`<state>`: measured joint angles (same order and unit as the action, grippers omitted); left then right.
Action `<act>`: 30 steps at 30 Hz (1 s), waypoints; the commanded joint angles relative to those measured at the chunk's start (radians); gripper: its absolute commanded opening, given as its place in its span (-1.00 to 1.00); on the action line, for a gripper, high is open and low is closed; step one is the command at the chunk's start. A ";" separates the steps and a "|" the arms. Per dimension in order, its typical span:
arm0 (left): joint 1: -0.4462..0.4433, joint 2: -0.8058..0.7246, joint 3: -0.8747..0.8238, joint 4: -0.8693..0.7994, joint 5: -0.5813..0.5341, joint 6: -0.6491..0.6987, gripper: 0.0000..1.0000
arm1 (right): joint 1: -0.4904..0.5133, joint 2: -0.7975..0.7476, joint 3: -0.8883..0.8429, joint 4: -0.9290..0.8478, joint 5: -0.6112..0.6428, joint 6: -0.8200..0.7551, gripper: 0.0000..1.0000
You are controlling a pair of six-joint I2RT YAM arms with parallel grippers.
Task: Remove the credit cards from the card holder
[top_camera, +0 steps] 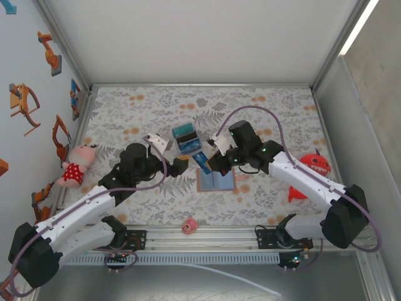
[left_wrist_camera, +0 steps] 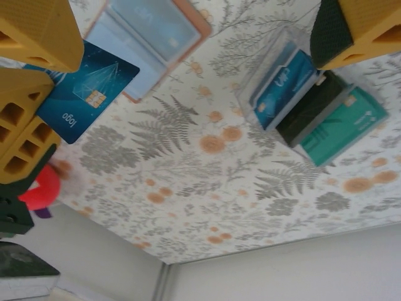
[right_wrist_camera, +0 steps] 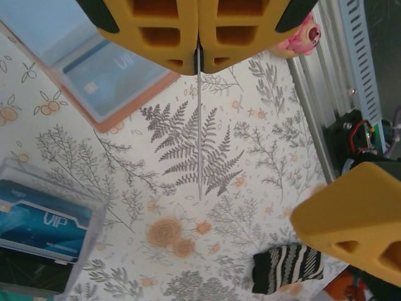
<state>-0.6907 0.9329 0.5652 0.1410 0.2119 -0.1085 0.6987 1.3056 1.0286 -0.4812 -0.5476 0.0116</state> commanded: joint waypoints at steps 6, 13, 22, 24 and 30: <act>0.048 0.092 0.093 -0.094 0.384 0.129 0.54 | 0.038 0.002 0.057 -0.130 -0.105 -0.161 -1.00; 0.044 0.166 0.157 -0.157 0.521 0.178 0.22 | 0.047 0.011 0.083 -0.175 -0.104 -0.202 -1.00; -0.013 0.219 0.189 -0.186 0.566 0.227 -0.02 | 0.047 0.034 0.097 -0.186 -0.127 -0.216 -1.00; -0.025 0.234 0.195 -0.181 0.565 0.228 -0.23 | 0.047 0.040 0.099 -0.185 -0.129 -0.217 -1.00; -0.035 0.258 0.204 -0.172 0.563 0.220 -1.00 | 0.047 0.027 0.085 -0.175 -0.105 -0.214 -1.00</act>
<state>-0.7212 1.1820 0.7387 -0.0372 0.7574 0.1051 0.7341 1.3426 1.0916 -0.6628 -0.6353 -0.1856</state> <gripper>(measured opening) 0.048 0.038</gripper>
